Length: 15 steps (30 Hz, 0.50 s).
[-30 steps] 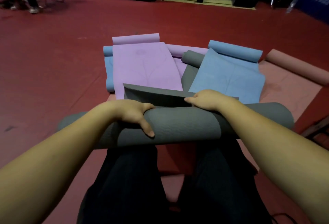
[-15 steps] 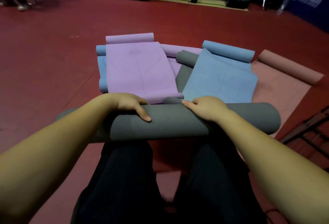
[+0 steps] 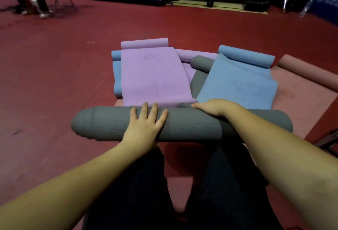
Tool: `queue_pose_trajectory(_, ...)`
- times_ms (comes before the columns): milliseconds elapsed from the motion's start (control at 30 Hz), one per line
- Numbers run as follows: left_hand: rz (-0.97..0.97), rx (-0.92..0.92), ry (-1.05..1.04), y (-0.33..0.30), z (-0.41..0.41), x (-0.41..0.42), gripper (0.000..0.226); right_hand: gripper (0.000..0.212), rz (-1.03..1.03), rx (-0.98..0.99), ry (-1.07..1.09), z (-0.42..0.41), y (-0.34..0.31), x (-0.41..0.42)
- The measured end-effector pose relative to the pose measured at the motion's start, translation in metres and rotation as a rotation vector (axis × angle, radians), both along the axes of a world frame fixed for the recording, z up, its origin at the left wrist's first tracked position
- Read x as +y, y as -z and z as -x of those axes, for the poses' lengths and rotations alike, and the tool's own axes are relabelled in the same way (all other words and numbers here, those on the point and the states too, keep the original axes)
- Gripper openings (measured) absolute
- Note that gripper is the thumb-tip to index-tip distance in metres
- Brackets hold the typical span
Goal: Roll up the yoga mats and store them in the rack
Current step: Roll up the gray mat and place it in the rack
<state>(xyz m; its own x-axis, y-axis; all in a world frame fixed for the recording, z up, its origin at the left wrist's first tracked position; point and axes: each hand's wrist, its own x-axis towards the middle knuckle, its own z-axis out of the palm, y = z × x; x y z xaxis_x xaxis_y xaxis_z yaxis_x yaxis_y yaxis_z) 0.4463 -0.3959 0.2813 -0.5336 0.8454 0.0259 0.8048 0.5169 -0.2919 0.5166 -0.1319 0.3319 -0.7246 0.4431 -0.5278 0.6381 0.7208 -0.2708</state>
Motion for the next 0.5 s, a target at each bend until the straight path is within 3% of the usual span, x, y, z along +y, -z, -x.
queue_pose_trajectory(333, -0.048, 0.065, 0.095, -0.019, 0.007, 0.007, 0.11, 0.075, -0.006, 0.0, 0.012, -0.005, -0.014, 0.002)
queue_pose_trajectory(500, -0.104, 0.059, 0.135, -0.036, 0.0, -0.014, 0.114, 0.062, 0.028, -0.025, -0.099, -0.009, -0.025, -0.006)
